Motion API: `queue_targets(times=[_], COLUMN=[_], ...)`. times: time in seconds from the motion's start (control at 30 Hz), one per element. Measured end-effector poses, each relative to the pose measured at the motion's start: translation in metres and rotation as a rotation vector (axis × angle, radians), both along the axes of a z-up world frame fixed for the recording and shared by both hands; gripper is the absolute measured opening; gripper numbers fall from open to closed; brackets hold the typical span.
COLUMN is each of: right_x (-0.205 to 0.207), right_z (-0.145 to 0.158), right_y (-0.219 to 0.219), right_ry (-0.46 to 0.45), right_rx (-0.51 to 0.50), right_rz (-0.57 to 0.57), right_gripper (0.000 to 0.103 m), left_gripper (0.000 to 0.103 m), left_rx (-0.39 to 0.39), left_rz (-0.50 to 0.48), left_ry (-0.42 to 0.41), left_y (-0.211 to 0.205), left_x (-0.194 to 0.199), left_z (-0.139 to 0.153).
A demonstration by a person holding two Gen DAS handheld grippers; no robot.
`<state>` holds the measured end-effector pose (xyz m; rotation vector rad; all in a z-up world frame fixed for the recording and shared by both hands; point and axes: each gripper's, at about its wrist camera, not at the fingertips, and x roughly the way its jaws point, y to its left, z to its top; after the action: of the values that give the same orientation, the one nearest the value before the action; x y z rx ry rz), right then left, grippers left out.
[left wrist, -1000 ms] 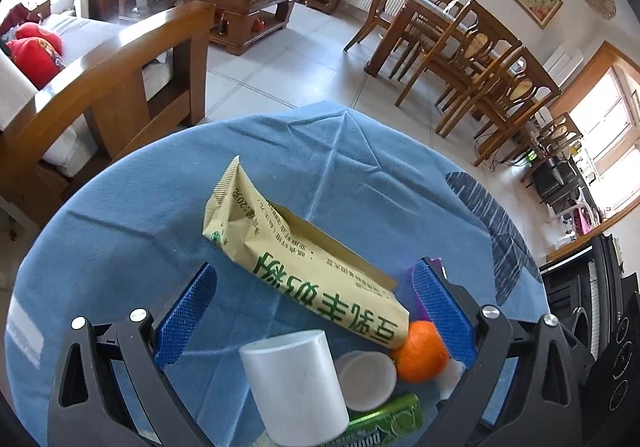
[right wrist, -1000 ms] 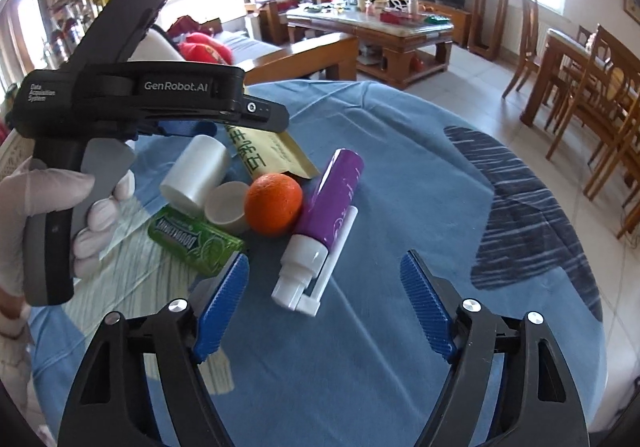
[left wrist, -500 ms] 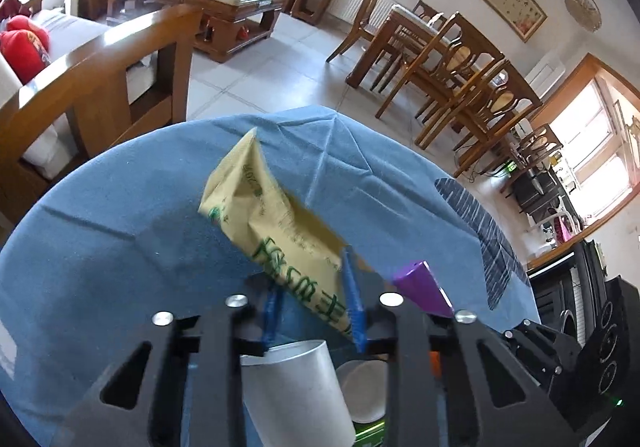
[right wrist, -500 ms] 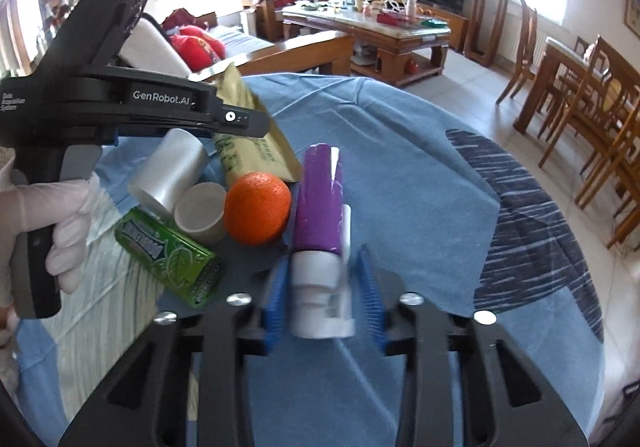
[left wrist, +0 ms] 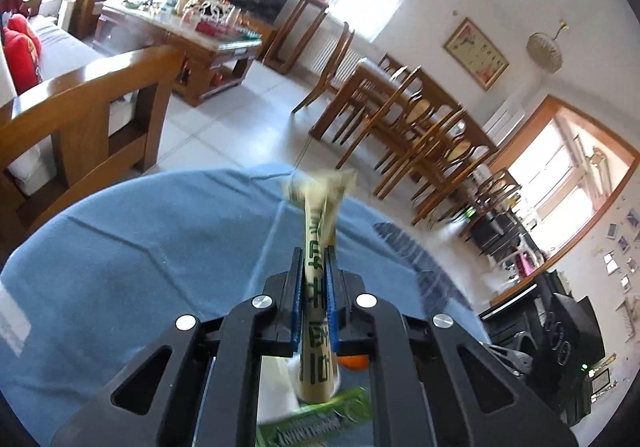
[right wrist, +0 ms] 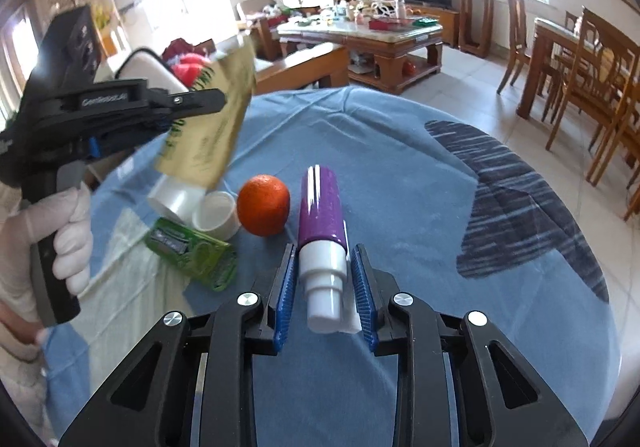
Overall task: Collect trash
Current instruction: 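Grasp the beige snack wrapper with the left tool while the right tool grasps the purple spray bottle, then carry the beige wrapper and purple spray bottle over the black bin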
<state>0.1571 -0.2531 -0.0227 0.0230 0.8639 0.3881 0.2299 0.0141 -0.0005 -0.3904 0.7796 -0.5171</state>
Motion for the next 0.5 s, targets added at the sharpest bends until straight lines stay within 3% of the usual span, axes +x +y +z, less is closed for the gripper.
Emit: queue_targets(times=[0.5], right_x=[-0.09], right_z=[0.038], right_y=[-0.041], right_ry=[-0.073], right_rx=[0.059], right_rz=[-0.04], right_gripper=[0.025], left_gripper=[0.011], left_rx=[-0.029], left_rz=[-0.051], left_ry=[-0.09], left_y=[-0.02], left_x=[-0.076], left_z=[0.035])
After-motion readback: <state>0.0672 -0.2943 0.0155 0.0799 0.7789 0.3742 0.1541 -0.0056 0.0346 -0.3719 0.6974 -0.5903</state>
